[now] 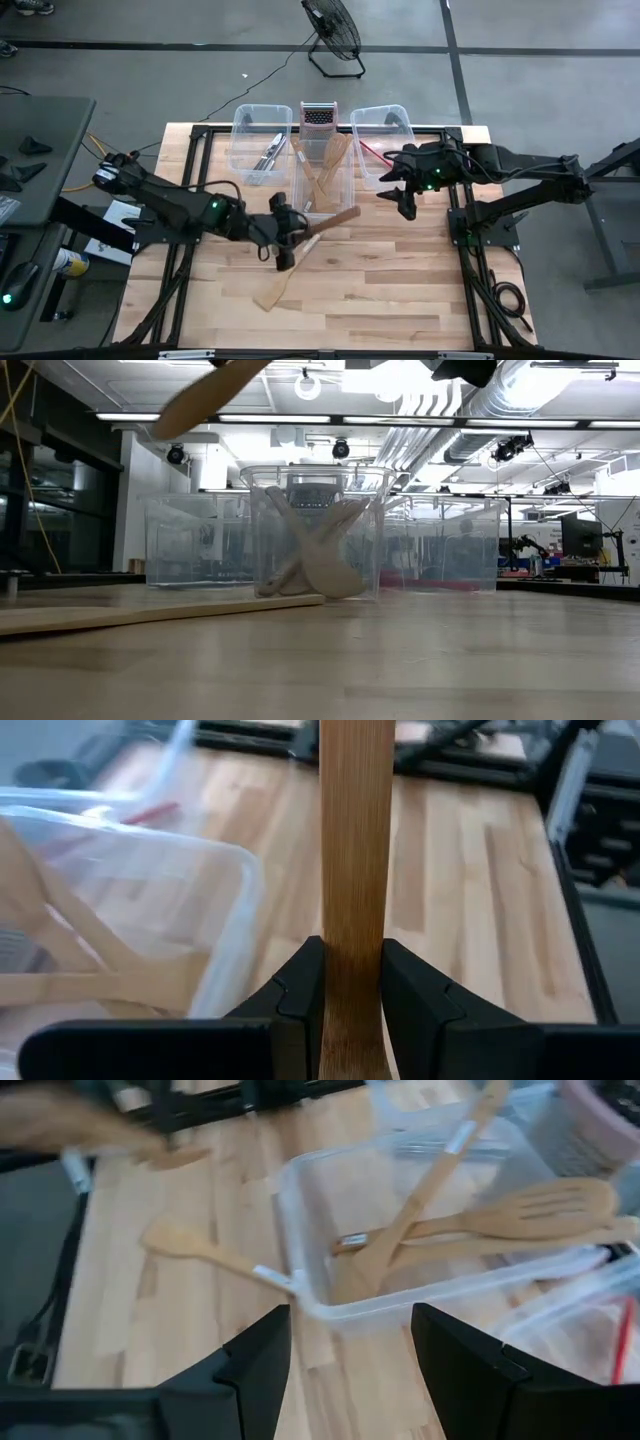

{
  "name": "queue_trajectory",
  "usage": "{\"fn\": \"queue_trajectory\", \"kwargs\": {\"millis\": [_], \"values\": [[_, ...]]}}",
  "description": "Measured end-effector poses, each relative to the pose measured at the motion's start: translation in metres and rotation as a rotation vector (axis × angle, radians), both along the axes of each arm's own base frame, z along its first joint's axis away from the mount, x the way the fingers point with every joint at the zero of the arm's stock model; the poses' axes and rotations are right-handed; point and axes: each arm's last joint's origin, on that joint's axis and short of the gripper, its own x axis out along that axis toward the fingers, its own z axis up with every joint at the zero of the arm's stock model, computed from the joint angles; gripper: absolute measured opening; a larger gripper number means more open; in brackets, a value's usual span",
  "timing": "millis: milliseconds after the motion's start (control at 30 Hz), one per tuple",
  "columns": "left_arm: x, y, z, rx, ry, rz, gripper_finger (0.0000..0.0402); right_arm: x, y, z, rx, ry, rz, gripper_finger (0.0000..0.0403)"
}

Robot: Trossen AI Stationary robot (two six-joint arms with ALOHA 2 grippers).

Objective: Pick & Place Kitchen Items
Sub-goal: Put the brown serving spoon into the right transparent bin

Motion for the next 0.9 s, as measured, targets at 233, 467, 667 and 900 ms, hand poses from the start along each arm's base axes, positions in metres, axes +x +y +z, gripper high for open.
{"fn": "queue_trajectory", "kwargs": {"millis": [233, 467, 667, 900], "values": [[0.01, 0.017, 0.01, 0.0, -0.112, 0.088, 0.0072, 0.001, 0.004, 0.001, 0.013, -0.011, 0.14, 0.0201], [0.019, 0.035, 0.019, 0.051, -0.199, 0.127, 0.0072, 0.007, 0.004, 0.011, -0.014, -0.134, 0.181, 0.0201], [0.024, 0.05, 0.025, 0.086, -0.253, 0.162, 0.0072, 0.019, 0.004, 0.02, -0.029, -0.271, 0.181, 0.0201], [0.027, 0.057, 0.033, 0.128, -0.321, 0.175, 0.0072, 0.035, 0.003, 0.024, -0.054, -0.364, 0.16, 0.0201]]}}
